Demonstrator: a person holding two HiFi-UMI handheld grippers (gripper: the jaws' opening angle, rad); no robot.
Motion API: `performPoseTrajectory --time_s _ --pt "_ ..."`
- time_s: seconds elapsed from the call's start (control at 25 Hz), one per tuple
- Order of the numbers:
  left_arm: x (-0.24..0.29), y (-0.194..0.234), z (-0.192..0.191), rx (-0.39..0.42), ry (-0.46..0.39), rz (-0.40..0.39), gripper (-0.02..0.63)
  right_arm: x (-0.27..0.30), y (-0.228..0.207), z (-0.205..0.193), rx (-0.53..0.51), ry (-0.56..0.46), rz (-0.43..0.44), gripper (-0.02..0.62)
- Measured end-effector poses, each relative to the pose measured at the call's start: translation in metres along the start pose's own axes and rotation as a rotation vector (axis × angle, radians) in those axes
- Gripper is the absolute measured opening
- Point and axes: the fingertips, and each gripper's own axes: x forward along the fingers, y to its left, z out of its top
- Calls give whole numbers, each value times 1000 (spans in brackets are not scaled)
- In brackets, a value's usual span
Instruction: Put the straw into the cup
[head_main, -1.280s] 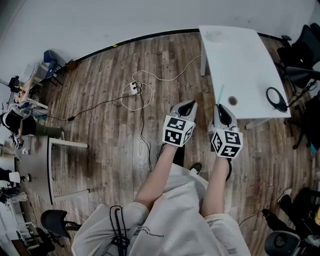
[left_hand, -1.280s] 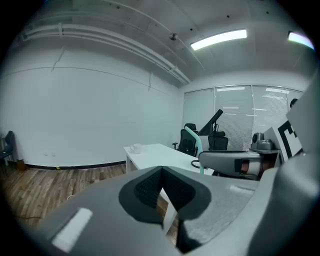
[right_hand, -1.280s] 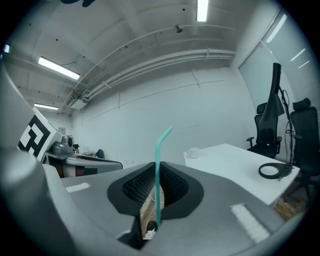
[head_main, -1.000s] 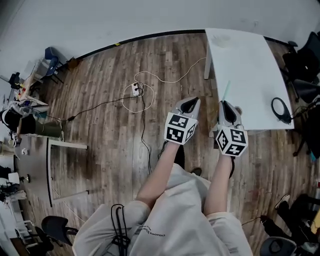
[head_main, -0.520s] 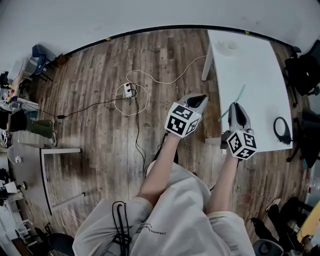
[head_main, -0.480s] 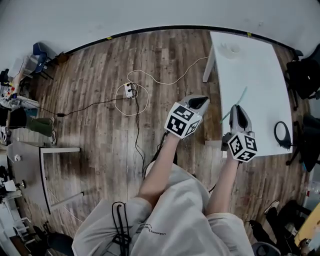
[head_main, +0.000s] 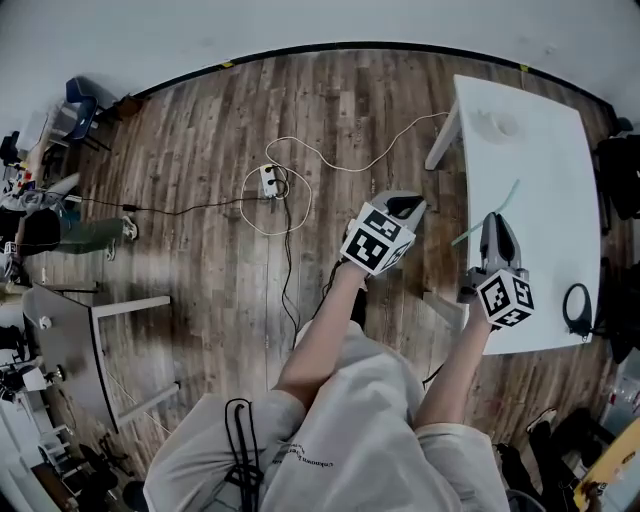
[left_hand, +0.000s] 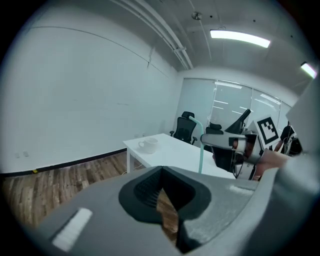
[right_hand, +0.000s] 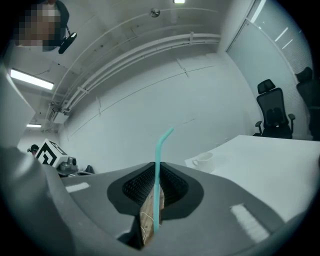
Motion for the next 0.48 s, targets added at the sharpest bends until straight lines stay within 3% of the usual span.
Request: performPoseTrajectory --time_s 0.16,0.48 --pt "11 40 9 0 29 -5 2 35 10 7 -17 11 -10 55" --pt "20 99 38 -36 -32 -10 2 94 20 17 -117 42 -36 56"
